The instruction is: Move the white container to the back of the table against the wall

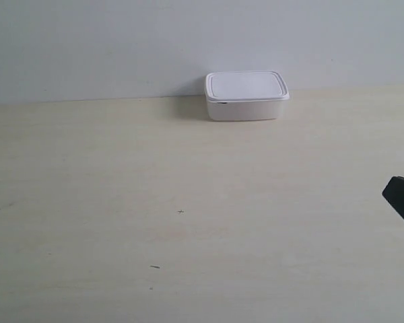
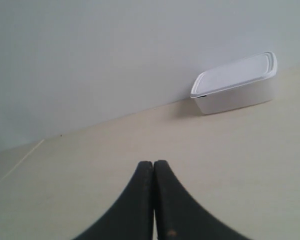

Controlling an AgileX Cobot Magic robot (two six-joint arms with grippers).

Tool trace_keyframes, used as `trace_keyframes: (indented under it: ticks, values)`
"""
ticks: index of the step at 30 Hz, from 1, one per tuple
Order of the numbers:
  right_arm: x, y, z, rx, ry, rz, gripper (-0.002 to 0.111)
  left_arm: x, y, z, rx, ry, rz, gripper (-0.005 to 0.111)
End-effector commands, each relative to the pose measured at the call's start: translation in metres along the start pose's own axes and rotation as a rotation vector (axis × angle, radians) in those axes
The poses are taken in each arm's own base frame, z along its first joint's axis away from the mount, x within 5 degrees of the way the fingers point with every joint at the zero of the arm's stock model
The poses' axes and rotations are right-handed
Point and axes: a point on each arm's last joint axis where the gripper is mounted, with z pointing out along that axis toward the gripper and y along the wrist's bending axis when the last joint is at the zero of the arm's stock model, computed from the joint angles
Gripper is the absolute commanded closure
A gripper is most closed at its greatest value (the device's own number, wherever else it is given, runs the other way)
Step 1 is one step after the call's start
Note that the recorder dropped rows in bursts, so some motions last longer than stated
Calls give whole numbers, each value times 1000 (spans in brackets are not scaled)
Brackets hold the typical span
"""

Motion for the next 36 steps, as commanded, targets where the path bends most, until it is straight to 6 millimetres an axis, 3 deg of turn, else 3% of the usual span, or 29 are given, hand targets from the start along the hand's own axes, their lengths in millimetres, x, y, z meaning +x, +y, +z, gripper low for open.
trace_keyframes:
  ticks: [1,9,14,25,36]
  values:
    - [9,-6,-1,59,92,-68,108,3,0,0,-1,35,-52,107]
    - [14,-10,-2,101,149,-90,108,12,-2,-1,10,133,-124,107]
    - [23,-17,-5,173,249,-87,108,10,-1,-1,15,107,-6,107]
    - [21,-16,-4,159,235,-111,108,0,4,0,-41,1,302,107]
    - [21,-16,-4,163,233,-83,108,0,4,0,-46,4,314,107]
